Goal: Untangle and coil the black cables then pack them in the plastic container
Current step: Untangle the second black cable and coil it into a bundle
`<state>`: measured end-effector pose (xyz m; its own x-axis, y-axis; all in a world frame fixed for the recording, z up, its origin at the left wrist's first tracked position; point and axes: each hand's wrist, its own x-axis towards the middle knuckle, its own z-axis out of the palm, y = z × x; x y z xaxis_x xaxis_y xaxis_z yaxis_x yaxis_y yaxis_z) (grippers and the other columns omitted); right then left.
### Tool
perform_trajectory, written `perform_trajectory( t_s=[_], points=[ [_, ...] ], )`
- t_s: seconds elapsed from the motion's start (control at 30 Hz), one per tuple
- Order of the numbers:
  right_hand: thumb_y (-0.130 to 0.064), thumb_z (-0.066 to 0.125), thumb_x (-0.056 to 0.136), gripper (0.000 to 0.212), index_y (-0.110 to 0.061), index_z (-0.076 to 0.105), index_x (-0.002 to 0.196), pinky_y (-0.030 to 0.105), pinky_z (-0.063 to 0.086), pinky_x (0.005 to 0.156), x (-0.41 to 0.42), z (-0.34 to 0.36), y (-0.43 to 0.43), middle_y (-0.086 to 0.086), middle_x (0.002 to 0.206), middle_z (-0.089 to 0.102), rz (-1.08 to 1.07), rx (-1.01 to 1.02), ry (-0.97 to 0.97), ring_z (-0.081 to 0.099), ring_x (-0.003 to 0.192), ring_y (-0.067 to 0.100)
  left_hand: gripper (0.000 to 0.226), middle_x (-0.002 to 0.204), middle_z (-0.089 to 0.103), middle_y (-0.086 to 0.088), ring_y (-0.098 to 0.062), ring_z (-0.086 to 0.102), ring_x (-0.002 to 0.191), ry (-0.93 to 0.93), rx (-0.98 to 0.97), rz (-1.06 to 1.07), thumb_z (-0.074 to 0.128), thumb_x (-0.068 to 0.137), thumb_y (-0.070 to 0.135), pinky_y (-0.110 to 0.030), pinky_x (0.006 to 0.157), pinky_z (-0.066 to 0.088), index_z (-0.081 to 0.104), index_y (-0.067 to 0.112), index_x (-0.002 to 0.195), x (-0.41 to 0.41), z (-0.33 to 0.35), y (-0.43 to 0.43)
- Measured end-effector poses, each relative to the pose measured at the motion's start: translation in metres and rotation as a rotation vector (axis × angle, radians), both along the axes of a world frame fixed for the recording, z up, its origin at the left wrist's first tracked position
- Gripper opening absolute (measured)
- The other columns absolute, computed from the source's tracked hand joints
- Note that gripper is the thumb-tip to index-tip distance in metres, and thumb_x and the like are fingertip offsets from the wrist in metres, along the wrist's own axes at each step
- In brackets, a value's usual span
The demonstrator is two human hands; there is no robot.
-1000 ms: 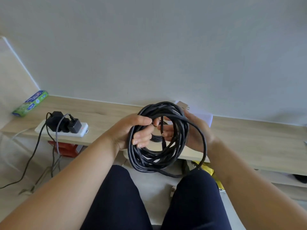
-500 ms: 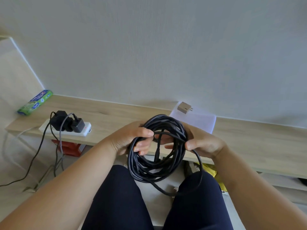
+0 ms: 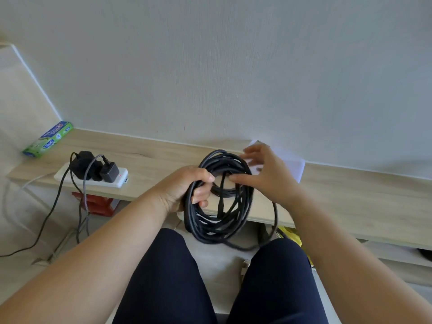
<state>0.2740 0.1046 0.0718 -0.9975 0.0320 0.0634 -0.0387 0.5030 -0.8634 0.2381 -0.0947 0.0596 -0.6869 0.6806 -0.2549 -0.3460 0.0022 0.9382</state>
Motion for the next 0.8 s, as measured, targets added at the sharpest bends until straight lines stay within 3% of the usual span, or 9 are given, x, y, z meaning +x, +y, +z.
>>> perform_trajectory(
  t_s=[0.1,0.17,0.3,0.4,0.5,0.6,0.67,0.73,0.8],
  points=[
    [-0.027,0.077,0.076,0.022,-0.022,0.062,0.091,0.011,0.041,0.064,0.014,0.004,-0.016,-0.018,0.082,0.057,-0.213,0.117,0.367,0.051,0.068,0.003,0.031,0.036,0.03,0.001,-0.012,0.027,0.033,-0.091,0.024,0.332,0.046,0.086,0.01,-0.021,0.041,0.035,0.043,0.013,0.056,0.0,-0.014,0.007],
    [-0.024,0.066,0.087,0.014,-0.017,0.07,0.099,0.008,0.038,0.064,0.02,0.0,-0.027,-0.019,0.078,0.061,-0.109,0.131,0.226,0.054,0.065,-0.002,0.028,0.036,0.03,0.001,-0.012,0.027,0.032,-0.115,0.099,0.455,0.042,0.089,0.006,-0.021,0.039,0.033,0.042,0.014,0.062,0.001,-0.018,0.012],
    [-0.036,0.053,0.094,0.048,-0.023,0.044,0.139,0.023,0.042,0.089,0.023,-0.026,-0.044,-0.005,0.123,0.063,0.049,0.436,-0.144,0.058,0.112,0.013,0.028,0.035,0.031,0.0,-0.013,0.03,0.033,0.002,0.125,0.435,0.047,0.082,0.011,-0.024,0.042,0.034,0.043,0.012,0.054,0.005,-0.022,0.023],
    [-0.038,0.053,0.093,0.034,-0.024,0.056,0.123,0.027,0.043,0.064,0.018,-0.036,-0.048,-0.005,0.1,0.068,-0.012,0.578,-0.104,0.061,0.086,0.015,0.037,0.034,0.033,-0.003,-0.017,0.032,0.035,0.114,0.065,0.377,0.051,0.07,0.018,-0.027,0.046,0.035,0.041,0.012,0.035,0.012,-0.024,0.03],
    [-0.026,0.057,0.091,0.014,-0.018,0.068,0.087,0.024,0.042,0.059,0.015,-0.042,-0.046,-0.01,0.069,0.063,-0.081,0.228,-0.125,0.055,0.063,0.006,0.036,0.035,0.037,-0.004,-0.019,0.037,0.037,0.203,0.012,0.347,0.052,0.071,0.018,-0.027,0.048,0.039,0.044,0.013,0.036,0.014,-0.025,0.031],
    [-0.018,0.06,0.09,0.016,-0.016,0.069,0.077,0.018,0.045,0.054,0.012,-0.037,-0.048,-0.006,0.06,0.064,-0.267,-0.421,-0.271,0.056,0.053,0.006,0.024,0.039,0.044,-0.002,-0.019,0.043,0.039,0.36,-0.128,0.338,0.054,0.073,0.019,-0.027,0.049,0.04,0.049,0.015,0.05,0.012,-0.022,0.028],
    [-0.018,0.057,0.091,0.018,-0.014,0.068,0.078,0.019,0.029,0.043,0.006,-0.032,-0.048,-0.006,0.048,0.05,-0.314,-0.675,-0.363,0.038,0.04,0.006,0.019,0.042,0.044,0.0,-0.018,0.043,0.041,0.348,-0.17,0.382,0.058,0.076,0.017,-0.029,0.049,0.038,0.051,0.017,0.058,0.011,-0.023,0.025],
    [-0.02,0.055,0.092,0.018,-0.011,0.068,0.084,0.022,0.023,0.046,0.003,-0.026,-0.043,-0.008,0.044,0.037,-0.226,-0.568,-0.384,0.029,0.042,0.008,0.026,0.043,0.043,-0.001,-0.018,0.04,0.041,0.274,-0.155,0.407,0.057,0.082,0.011,-0.031,0.052,0.037,0.05,0.016,0.058,0.011,-0.025,0.019],
    [-0.025,0.056,0.092,0.019,-0.013,0.069,0.085,0.023,0.03,0.051,0.012,-0.015,-0.033,-0.009,0.049,0.042,-0.09,-0.164,-0.322,0.036,0.047,0.009,0.025,0.042,0.04,-0.003,-0.018,0.036,0.039,0.179,-0.087,0.419,0.052,0.088,0.003,-0.032,0.052,0.034,0.05,0.012,0.064,0.012,-0.026,0.012]
  ],
)
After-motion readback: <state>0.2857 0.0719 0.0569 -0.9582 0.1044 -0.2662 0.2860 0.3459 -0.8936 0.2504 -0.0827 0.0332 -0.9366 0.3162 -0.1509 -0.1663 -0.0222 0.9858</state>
